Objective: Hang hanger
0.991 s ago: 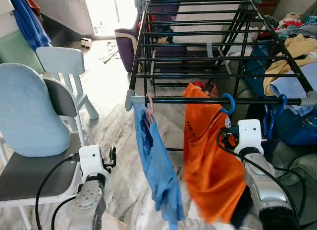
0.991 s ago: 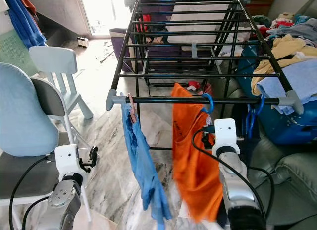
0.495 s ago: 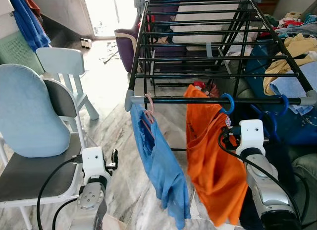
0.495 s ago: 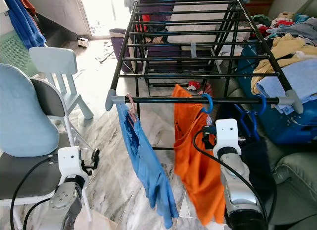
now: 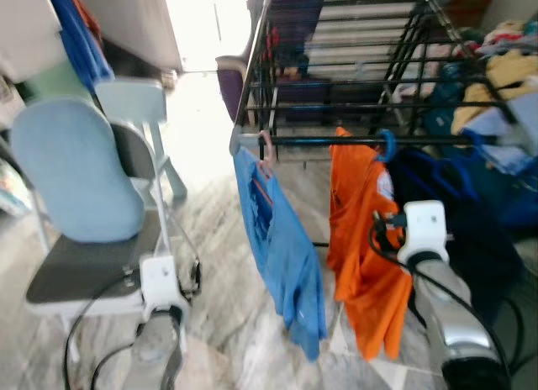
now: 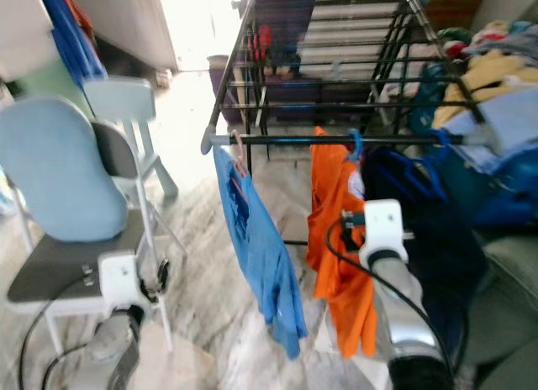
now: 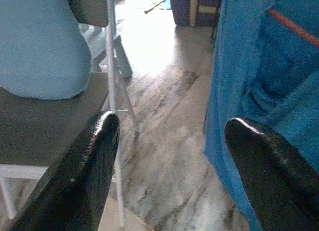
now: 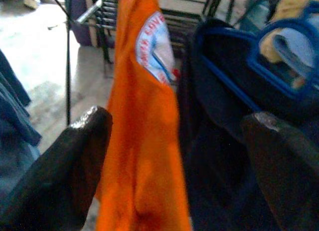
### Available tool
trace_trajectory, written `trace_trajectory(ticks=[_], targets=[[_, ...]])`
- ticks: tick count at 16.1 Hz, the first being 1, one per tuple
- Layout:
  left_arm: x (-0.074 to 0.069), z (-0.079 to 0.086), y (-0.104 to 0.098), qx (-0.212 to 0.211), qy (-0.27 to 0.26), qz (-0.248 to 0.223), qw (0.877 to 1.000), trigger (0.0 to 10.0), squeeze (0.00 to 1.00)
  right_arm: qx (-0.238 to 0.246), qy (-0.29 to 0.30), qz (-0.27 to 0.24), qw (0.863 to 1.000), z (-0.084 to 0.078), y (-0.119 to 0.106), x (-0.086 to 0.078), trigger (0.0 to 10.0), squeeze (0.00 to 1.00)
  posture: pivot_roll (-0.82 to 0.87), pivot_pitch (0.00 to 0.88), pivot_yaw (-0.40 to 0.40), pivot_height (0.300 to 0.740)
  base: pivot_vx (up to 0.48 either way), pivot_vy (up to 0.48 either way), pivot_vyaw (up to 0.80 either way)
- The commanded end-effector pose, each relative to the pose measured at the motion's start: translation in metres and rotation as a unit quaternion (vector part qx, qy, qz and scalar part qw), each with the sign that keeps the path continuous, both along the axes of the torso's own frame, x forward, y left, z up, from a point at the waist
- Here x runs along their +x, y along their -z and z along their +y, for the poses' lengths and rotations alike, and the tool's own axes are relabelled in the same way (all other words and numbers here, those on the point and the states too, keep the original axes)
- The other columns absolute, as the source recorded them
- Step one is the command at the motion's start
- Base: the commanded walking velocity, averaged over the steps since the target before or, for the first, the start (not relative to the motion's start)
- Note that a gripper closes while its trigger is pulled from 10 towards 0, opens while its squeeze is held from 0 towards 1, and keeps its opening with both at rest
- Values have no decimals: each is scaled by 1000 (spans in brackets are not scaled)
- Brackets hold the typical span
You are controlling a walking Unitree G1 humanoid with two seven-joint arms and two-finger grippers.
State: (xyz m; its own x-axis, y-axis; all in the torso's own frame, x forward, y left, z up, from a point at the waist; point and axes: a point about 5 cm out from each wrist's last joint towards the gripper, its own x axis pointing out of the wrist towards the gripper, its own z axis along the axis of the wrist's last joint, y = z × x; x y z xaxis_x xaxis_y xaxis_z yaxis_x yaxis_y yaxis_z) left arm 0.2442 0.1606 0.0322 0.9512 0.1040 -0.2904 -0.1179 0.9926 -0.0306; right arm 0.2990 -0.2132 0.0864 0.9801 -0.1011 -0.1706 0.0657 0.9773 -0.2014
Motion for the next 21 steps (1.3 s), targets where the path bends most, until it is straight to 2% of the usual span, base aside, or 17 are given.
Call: trace_trajectory(ticks=[1, 7, 9, 10, 11, 13, 16, 21], targets=[[1, 4, -1, 8, -2, 0, 1000, 10000, 0, 5, -5, -8, 1000, 4, -4, 2, 10000, 106, -79, 0, 74, 740, -247, 0, 0], [0, 6, -1, 7, -14, 0, 1000, 10000, 0, 9, -28, -6, 1000, 12, -4, 7, 10000, 82, -64, 0, 47, 740, -256, 0, 0], [-3, 6, 0, 3, -27, -3, 1000, 10000, 0, 7, -40, -8, 999, 14, -8, 14, 10000, 67, -49, 0, 30, 740, 0, 0, 0], [-3, 9, 0, -1, -33, -2, 999, 10000, 0, 8, -43, -9, 999, 16, -8, 16, 10000, 55, -48, 0, 31, 740, 0, 0, 0], [-1, 15, -2, 5, -39, -5, 999, 10000, 0, 10, -47, -10, 999, 20, -8, 15, 10000, 0, -44, 0, 30, 740, 0, 0, 0], [3, 23, -6, 17, -48, -13, 999, 10000, 0, 15, -56, -9, 998, 26, -5, 14, 10000, 0, -37, 0, 29, 740, 0, 0, 0], [7, 26, -9, 35, -62, -16, 997, 10000, 0, 23, -65, -18, 997, 32, -8, 21, 10000, 0, -28, 0, 38, 740, 0, 0, 0], [13, 32, -12, 55, -68, -16, 996, 10000, 0, 29, -67, -21, 997, 37, -4, 19, 10000, 0, -39, 0, 65, 740, 0, 0, 800]])
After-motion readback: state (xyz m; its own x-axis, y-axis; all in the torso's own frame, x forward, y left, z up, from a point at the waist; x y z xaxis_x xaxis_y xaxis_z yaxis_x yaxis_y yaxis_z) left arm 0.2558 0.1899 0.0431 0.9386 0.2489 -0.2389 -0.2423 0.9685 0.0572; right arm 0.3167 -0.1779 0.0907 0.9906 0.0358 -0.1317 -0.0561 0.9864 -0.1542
